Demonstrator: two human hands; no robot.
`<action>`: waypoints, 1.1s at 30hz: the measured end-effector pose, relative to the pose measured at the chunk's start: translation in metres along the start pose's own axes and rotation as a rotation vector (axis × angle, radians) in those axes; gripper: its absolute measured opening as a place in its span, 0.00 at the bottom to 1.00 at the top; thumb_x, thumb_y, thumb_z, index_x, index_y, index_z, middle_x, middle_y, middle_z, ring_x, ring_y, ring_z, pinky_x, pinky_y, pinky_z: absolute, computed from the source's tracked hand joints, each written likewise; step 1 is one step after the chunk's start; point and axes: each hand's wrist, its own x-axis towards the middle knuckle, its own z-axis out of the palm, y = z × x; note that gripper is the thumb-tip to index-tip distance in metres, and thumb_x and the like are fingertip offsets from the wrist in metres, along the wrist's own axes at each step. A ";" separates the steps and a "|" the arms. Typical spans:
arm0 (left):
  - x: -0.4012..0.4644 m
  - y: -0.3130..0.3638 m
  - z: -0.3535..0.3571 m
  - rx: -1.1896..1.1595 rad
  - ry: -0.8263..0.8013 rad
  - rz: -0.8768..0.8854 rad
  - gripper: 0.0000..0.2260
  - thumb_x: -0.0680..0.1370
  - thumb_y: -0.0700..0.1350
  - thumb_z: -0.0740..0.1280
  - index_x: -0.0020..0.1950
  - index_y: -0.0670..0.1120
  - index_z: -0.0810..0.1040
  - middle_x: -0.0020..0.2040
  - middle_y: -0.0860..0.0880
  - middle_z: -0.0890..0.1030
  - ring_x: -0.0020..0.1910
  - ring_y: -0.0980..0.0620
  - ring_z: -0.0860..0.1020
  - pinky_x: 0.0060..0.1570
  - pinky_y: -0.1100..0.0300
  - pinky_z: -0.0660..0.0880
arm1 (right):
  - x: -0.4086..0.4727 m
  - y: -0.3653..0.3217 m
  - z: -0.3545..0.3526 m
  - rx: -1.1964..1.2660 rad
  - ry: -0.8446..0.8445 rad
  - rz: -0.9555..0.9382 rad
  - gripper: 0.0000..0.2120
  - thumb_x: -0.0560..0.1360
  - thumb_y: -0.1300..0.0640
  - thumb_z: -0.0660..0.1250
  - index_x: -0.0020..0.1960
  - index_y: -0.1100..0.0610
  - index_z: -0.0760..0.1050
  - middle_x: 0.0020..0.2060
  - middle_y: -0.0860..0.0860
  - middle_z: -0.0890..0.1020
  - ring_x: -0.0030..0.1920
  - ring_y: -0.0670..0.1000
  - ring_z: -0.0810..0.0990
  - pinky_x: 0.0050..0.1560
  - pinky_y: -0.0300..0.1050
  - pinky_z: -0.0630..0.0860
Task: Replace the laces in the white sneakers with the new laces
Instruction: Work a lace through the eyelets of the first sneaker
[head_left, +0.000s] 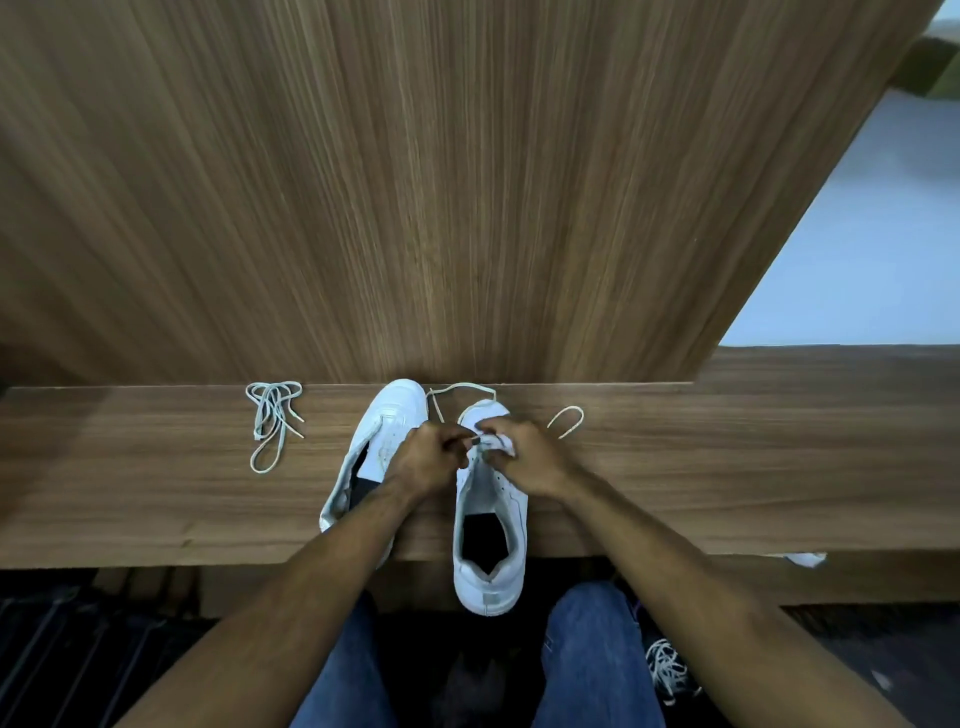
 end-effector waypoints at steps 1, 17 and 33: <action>0.001 -0.001 0.003 -0.001 -0.001 0.009 0.07 0.77 0.39 0.67 0.48 0.46 0.85 0.35 0.49 0.83 0.38 0.51 0.81 0.47 0.54 0.78 | 0.004 0.001 0.007 0.041 0.010 -0.012 0.10 0.75 0.62 0.67 0.56 0.57 0.80 0.52 0.53 0.83 0.55 0.53 0.79 0.56 0.45 0.74; 0.003 -0.016 0.031 -0.001 -0.077 -0.269 0.18 0.75 0.41 0.67 0.64 0.43 0.77 0.61 0.45 0.79 0.61 0.47 0.76 0.55 0.63 0.68 | 0.028 0.055 0.040 0.136 0.175 0.263 0.07 0.69 0.49 0.64 0.38 0.42 0.81 0.35 0.47 0.84 0.37 0.50 0.83 0.41 0.53 0.80; 0.003 -0.027 0.026 -0.271 -0.031 -0.400 0.13 0.69 0.38 0.66 0.50 0.48 0.84 0.48 0.48 0.83 0.54 0.47 0.79 0.56 0.53 0.75 | 0.028 0.040 0.064 0.139 0.168 0.325 0.06 0.71 0.51 0.68 0.46 0.44 0.82 0.42 0.45 0.85 0.45 0.49 0.83 0.48 0.48 0.79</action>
